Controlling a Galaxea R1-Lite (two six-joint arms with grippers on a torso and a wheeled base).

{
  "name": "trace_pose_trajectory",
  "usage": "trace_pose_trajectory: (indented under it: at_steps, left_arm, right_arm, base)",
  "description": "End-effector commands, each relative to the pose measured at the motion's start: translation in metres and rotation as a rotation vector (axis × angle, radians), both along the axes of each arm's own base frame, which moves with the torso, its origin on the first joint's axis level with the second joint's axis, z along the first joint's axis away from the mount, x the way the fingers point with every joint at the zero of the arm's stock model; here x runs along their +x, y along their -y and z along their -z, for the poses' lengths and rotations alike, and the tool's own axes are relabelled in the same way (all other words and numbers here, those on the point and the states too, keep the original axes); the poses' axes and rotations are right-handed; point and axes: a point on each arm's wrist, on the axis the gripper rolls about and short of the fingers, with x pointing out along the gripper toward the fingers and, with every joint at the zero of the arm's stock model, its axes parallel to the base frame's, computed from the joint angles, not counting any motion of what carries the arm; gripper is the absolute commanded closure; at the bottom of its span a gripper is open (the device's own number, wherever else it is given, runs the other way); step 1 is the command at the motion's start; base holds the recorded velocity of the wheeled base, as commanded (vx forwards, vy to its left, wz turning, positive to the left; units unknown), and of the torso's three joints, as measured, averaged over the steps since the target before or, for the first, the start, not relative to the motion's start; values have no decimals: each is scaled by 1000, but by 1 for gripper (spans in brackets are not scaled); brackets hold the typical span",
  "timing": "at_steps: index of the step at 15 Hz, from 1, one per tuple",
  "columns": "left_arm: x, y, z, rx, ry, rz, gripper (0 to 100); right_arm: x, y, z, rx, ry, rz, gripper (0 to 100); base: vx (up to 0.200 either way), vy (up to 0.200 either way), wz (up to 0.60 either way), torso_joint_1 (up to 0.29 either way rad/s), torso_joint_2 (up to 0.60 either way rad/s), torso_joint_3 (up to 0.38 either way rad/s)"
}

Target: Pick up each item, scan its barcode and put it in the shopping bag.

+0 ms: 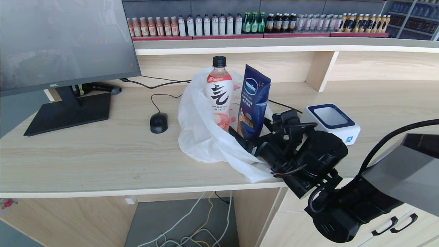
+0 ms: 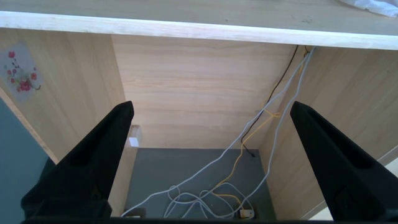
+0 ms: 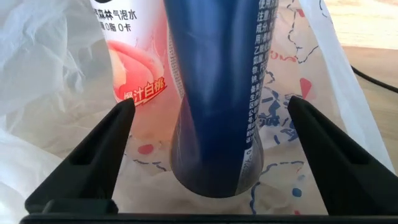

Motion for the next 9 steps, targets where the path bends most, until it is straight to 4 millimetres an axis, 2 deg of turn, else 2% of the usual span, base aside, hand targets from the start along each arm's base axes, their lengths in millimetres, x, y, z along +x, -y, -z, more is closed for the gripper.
trace_pose_trajectory:
  at_steps: [1,7,9]
  left_arm:
    - [0,0,0,1,0,0,0]
    - [0,0,0,-2,0,-2,0]
    - [0,0,0,-4,0,0,0]
  right_arm:
    - [-5,3,-10,17,24,-2,0]
    - [-36,28,-56,85,111,2,0]
    - [-60,48,-74,108,142,8,0]
  base:
    - [0,0,0,0,0,0]
    - [0,0,0,0,0,0]
    - [0,0,0,0,0,0]
